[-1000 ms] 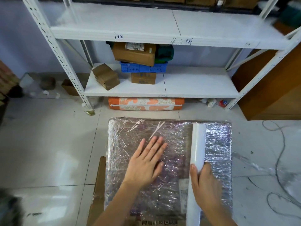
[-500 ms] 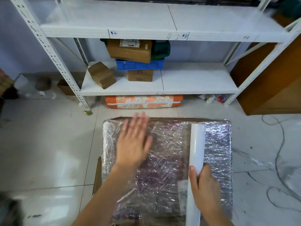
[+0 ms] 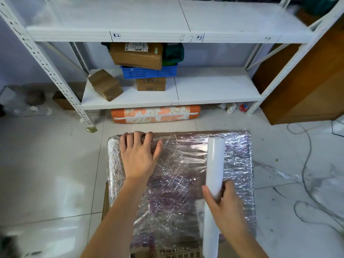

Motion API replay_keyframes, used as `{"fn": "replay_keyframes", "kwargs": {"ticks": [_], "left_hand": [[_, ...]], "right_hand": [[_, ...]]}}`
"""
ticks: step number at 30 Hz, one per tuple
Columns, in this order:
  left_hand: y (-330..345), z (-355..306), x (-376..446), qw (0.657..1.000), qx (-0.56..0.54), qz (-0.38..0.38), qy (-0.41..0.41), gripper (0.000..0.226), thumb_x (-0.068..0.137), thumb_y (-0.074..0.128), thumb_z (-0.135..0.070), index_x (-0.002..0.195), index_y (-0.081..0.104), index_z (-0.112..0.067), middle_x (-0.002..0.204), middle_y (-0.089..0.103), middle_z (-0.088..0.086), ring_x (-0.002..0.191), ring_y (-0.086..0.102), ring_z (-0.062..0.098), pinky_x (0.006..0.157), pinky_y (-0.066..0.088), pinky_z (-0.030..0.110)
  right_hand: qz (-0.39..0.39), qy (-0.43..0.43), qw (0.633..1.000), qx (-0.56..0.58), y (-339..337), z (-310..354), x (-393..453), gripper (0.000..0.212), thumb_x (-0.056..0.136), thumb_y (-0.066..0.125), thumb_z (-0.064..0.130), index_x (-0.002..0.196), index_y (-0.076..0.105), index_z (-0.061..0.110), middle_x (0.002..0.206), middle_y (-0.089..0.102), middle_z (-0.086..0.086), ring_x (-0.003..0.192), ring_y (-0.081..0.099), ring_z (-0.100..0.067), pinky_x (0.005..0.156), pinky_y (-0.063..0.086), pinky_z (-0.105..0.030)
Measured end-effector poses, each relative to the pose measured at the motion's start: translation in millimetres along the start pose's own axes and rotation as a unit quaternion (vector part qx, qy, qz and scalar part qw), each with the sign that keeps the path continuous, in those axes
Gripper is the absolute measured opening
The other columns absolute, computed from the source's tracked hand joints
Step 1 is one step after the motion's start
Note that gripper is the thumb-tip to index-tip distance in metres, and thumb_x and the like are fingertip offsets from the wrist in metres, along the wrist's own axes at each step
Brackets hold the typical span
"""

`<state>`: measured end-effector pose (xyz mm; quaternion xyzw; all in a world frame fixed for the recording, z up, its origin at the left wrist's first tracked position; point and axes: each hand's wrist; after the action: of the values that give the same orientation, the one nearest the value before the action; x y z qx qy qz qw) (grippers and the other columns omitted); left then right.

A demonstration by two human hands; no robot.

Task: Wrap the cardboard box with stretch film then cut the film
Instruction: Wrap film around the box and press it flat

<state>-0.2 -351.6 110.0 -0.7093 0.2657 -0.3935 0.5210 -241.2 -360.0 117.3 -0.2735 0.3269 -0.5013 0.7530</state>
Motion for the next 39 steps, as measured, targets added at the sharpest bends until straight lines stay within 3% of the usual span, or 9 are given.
{"fn": "replay_keyframes", "kwargs": {"ticks": [2, 6, 11, 15, 18, 22, 26, 32, 39], "left_hand": [[0, 0, -2, 1.0, -0.001, -0.002, -0.003, 0.056, 0.092, 0.025, -0.055, 0.105, 0.063, -0.015, 0.097, 0.059, 0.012, 0.097, 0.053, 0.031, 0.103, 0.025, 0.046], [-1, -1, -4, 1.0, -0.007, -0.014, 0.0, 0.055, 0.091, 0.026, -0.054, 0.104, 0.063, -0.015, 0.096, 0.058, 0.012, 0.097, 0.053, 0.031, 0.103, 0.024, 0.046], [-2, -1, -5, 0.999, -0.024, -0.032, 0.005, 0.05, 0.091, 0.032, -0.05, 0.104, 0.063, -0.013, 0.096, 0.058, 0.012, 0.097, 0.052, 0.032, 0.103, 0.024, 0.046], [-3, 0, -9, 0.999, -0.029, -0.04, 0.004, 0.048, 0.092, 0.033, -0.05, 0.104, 0.063, -0.013, 0.096, 0.058, 0.012, 0.096, 0.051, 0.032, 0.103, 0.024, 0.046], [-3, 1, -10, 0.999, -0.031, -0.035, 0.005, 0.049, 0.092, 0.032, -0.05, 0.106, 0.062, -0.013, 0.097, 0.058, 0.012, 0.097, 0.051, 0.032, 0.104, 0.024, 0.046], [-2, 2, -11, 0.998, -0.037, -0.044, 0.005, 0.051, 0.092, 0.031, -0.05, 0.106, 0.062, -0.013, 0.097, 0.058, 0.012, 0.097, 0.051, 0.032, 0.104, 0.025, 0.046], [-3, 1, -12, 0.999, -0.035, -0.039, 0.005, 0.051, 0.092, 0.031, -0.051, 0.108, 0.061, -0.013, 0.098, 0.058, 0.012, 0.099, 0.05, 0.031, 0.105, 0.024, 0.046], [-2, 3, -12, 0.998, -0.043, -0.038, 0.006, 0.053, 0.092, 0.03, -0.053, 0.109, 0.061, -0.013, 0.099, 0.057, 0.012, 0.1, 0.049, 0.03, 0.104, 0.025, 0.045], [-3, 3, -12, 0.998, -0.049, -0.045, 0.01, 0.051, 0.092, 0.033, -0.052, 0.108, 0.062, -0.012, 0.099, 0.058, 0.011, 0.099, 0.049, 0.031, 0.103, 0.027, 0.046]], "right_hand": [[0.002, 0.044, 0.992, 0.12, -4, 1, -1, 0.035, 0.08, 0.066, 0.039, 0.091, 0.037, 0.023, 0.081, 0.058, -0.008, 0.07, 0.062, -0.02, 0.064, 0.056, -0.039], [0.032, 0.033, 0.979, 0.197, -15, 3, 1, 0.042, 0.084, 0.067, 0.024, 0.106, 0.031, 0.021, 0.092, 0.053, -0.005, 0.073, 0.059, -0.008, 0.055, 0.05, -0.017], [0.049, 0.032, 0.986, 0.157, -25, -2, 10, 0.059, 0.063, 0.065, 0.059, 0.105, 0.047, 0.022, 0.098, 0.061, -0.007, 0.08, 0.067, -0.016, 0.066, 0.056, -0.028], [0.044, 0.051, 0.986, 0.154, -35, -1, 8, 0.066, 0.059, 0.07, 0.051, 0.111, 0.043, 0.02, 0.088, 0.064, -0.001, 0.071, 0.068, -0.013, 0.067, 0.055, -0.032], [0.023, 0.072, 0.984, 0.164, -36, -4, 7, 0.053, 0.072, 0.071, 0.044, 0.11, 0.043, 0.021, 0.089, 0.06, 0.0, 0.075, 0.065, -0.014, 0.066, 0.053, -0.031], [0.073, 0.045, 0.978, 0.192, -44, -12, -3, 0.012, 0.094, 0.051, 0.023, 0.1, 0.041, 0.024, 0.081, 0.049, -0.001, 0.073, 0.052, -0.015, 0.07, 0.048, -0.037], [0.127, 0.014, 0.979, 0.16, -52, -25, -8, 0.026, 0.095, 0.048, 0.021, 0.117, 0.033, 0.024, 0.101, 0.051, 0.006, 0.094, 0.054, -0.003, 0.077, 0.049, -0.021], [0.042, 0.028, 0.986, 0.162, -55, -31, -11, 0.035, 0.089, 0.058, 0.024, 0.108, 0.031, 0.015, 0.099, 0.051, 0.001, 0.089, 0.06, -0.012, 0.072, 0.054, -0.027], [-0.036, 0.054, 0.986, 0.152, -64, -36, -3, 0.053, 0.082, 0.07, 0.021, 0.109, 0.024, 0.02, 0.087, 0.057, -0.003, 0.069, 0.061, -0.013, 0.05, 0.045, -0.012]]}}
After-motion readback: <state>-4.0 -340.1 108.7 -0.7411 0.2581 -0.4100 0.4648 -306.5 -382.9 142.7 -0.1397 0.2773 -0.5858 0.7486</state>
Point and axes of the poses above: each hand's wrist, its own x-axis towards the middle knuckle, its own y-axis out of the palm, z = x × y
